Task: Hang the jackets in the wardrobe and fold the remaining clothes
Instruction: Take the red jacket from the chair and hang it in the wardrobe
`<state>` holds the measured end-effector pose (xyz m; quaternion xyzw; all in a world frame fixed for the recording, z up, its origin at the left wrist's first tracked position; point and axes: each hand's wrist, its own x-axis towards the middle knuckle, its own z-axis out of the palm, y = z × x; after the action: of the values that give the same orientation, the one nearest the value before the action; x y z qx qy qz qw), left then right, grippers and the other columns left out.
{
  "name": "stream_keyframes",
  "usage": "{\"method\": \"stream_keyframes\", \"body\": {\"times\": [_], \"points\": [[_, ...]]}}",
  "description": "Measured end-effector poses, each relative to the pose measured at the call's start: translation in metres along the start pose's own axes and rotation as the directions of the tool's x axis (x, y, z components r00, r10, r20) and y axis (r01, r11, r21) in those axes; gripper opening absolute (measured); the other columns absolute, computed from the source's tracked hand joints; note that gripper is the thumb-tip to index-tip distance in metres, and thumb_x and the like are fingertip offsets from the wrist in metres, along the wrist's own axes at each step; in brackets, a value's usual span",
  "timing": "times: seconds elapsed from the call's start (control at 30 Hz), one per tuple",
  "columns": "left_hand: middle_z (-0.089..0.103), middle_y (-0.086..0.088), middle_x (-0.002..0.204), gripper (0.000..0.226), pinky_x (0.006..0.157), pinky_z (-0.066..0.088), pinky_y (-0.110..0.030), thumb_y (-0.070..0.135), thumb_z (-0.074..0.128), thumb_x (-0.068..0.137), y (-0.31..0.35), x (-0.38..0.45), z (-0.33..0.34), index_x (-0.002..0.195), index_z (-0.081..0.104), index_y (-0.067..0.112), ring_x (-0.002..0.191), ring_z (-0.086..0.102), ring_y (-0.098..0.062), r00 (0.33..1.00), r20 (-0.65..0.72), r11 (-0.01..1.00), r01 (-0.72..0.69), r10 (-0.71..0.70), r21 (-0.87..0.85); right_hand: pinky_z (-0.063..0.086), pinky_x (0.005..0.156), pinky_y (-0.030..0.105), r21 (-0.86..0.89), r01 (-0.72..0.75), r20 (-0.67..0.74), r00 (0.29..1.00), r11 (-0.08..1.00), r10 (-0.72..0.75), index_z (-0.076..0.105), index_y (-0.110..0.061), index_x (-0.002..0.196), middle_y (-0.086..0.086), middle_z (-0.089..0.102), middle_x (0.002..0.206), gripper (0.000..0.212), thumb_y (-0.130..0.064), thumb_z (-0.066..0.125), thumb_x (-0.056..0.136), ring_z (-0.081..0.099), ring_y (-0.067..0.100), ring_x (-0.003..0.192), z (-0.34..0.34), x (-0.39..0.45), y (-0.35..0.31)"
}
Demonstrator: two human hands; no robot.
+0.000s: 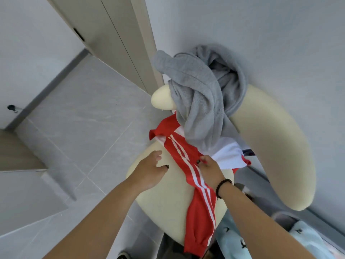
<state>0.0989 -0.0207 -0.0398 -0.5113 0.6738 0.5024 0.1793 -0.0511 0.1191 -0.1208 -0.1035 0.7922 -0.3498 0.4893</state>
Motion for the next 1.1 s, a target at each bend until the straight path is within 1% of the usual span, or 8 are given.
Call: {"method": "stream_keyframes", "body": {"times": [0.2, 0.37, 0.47, 0.53, 0.7, 0.77, 0.87, 1.1], "points": [[0.046, -0.001, 0.146, 0.048, 0.094, 0.035, -0.023, 0.029, 0.047, 0.099, 0.001, -0.039, -0.009, 0.145, 0.037, 0.021, 0.128, 0.047, -0.018, 0.998, -0.014, 0.994, 0.052, -0.053, -0.100, 0.049, 0.073, 0.042, 0.170, 0.072, 0.154, 0.983, 0.983, -0.099, 0.058, 0.001, 0.101, 0.028, 0.062, 0.101, 0.015, 0.001, 0.044, 0.097, 0.054, 0.025, 0.078, 0.011, -0.073, -0.045], [0.048, -0.004, 0.143, 0.046, 0.111, 0.036, -0.038, 0.029, 0.047, 0.098, -0.012, -0.078, -0.027, 0.142, 0.043, 0.020, 0.131, 0.046, -0.021, 0.992, -0.053, 0.956, 0.095, -0.114, -0.279, 0.033, 0.041, 0.016, 0.101, 0.195, 0.231, 0.949, 0.976, -0.214, 0.060, -0.019, 0.089, -0.005, 0.064, 0.069, 0.022, -0.014, 0.043, 0.102, 0.045, 0.006, 0.045, 0.019, -0.130, -0.091], [0.055, -0.004, 0.133, 0.042, 0.108, 0.040, -0.037, 0.026, 0.050, 0.097, -0.027, -0.102, -0.039, 0.138, 0.047, 0.016, 0.122, 0.053, -0.020, 0.989, -0.068, 0.920, 0.097, -0.132, -0.379, 0.051, 0.062, 0.026, 0.132, 0.261, 0.265, 0.920, 0.956, -0.288, 0.063, -0.019, 0.088, 0.012, 0.069, 0.090, 0.023, -0.015, 0.045, 0.101, 0.060, 0.019, 0.069, 0.029, -0.169, -0.117], [0.059, -0.001, 0.122, 0.035, 0.101, 0.043, -0.034, 0.023, 0.051, 0.097, -0.041, -0.123, -0.047, 0.131, 0.051, 0.019, 0.112, 0.056, -0.018, 0.990, -0.077, 0.899, 0.076, -0.120, -0.431, 0.055, 0.071, 0.024, 0.166, 0.285, 0.321, 0.890, 0.944, -0.325, 0.065, -0.019, 0.089, 0.008, 0.072, 0.090, 0.023, -0.016, 0.046, 0.101, 0.067, 0.016, 0.078, 0.039, -0.195, -0.132], [0.073, 0.015, 0.078, 0.021, 0.062, 0.047, -0.018, 0.015, 0.054, 0.094, -0.090, -0.172, -0.070, 0.090, 0.067, 0.031, 0.081, 0.066, -0.006, 0.980, -0.191, 0.828, -0.066, -0.050, -0.557, 0.056, 0.078, 0.029, 0.151, 0.369, 0.389, 0.831, 0.917, -0.398, 0.068, -0.018, 0.088, 0.006, 0.073, 0.091, 0.023, -0.013, 0.048, 0.100, 0.069, 0.019, 0.084, 0.078, -0.257, -0.164], [0.075, 0.010, 0.091, 0.022, 0.072, 0.051, -0.026, 0.013, 0.058, 0.092, -0.117, -0.193, -0.081, 0.110, 0.061, 0.027, 0.092, 0.064, -0.013, 0.966, -0.227, 0.765, -0.052, -0.125, -0.642, 0.058, 0.078, 0.030, 0.120, 0.426, 0.389, 0.811, 0.897, -0.437, 0.068, -0.017, 0.090, 0.008, 0.074, 0.093, 0.022, -0.014, 0.049, 0.099, 0.070, 0.019, 0.083, 0.094, -0.280, -0.175], [0.049, -0.016, 0.140, 0.072, 0.104, 0.043, -0.040, 0.017, 0.064, 0.091, -0.163, -0.226, -0.097, 0.150, 0.023, 0.012, 0.126, 0.050, -0.028, 0.948, -0.218, 0.710, 0.012, -0.232, -0.704, 0.057, 0.066, 0.022, 0.105, 0.448, 0.403, 0.797, 0.888, -0.450, 0.068, -0.017, 0.090, 0.003, 0.075, 0.084, 0.019, -0.016, 0.051, 0.098, 0.071, 0.014, 0.073, 0.123, -0.316, -0.189], [0.047, -0.012, 0.140, 0.067, 0.096, 0.045, -0.037, 0.023, 0.067, 0.089, -0.261, -0.312, -0.124, 0.146, 0.033, 0.011, 0.124, 0.048, -0.026, 0.955, -0.198, 0.691, 0.010, -0.222, -0.723, 0.057, 0.080, 0.040, 0.118, 0.524, 0.444, 0.732, 0.844, -0.517, 0.070, -0.019, 0.084, 0.011, 0.073, 0.085, 0.024, -0.016, 0.051, 0.098, 0.068, 0.026, 0.078, 0.206, -0.398, -0.213]]}}
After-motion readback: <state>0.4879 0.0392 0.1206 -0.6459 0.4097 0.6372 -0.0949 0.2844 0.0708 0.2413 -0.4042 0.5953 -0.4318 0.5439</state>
